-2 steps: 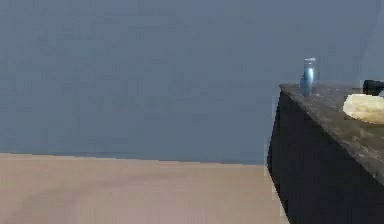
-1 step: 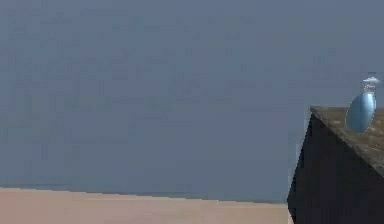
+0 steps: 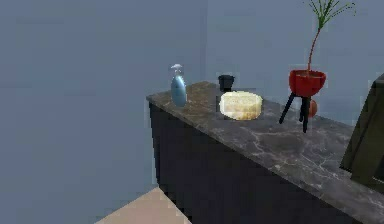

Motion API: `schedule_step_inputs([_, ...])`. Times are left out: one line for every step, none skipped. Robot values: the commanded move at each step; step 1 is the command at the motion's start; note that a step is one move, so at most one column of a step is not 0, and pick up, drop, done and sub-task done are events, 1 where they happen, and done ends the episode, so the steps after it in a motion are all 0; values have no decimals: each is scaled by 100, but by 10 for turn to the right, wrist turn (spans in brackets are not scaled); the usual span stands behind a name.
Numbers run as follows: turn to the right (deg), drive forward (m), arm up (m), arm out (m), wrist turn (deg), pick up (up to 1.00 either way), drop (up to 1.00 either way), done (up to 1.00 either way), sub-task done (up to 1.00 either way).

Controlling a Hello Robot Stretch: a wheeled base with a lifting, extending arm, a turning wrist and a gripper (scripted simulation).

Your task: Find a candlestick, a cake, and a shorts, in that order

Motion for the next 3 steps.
schedule_step_inputs([120, 0, 0, 0, 0, 0, 0, 0, 0])
schedule_step_inputs([0, 0, 0, 0, 0, 0, 0, 0, 100])
schedule_step_inputs([450, 0, 0, 0, 0, 0, 0, 0, 0])
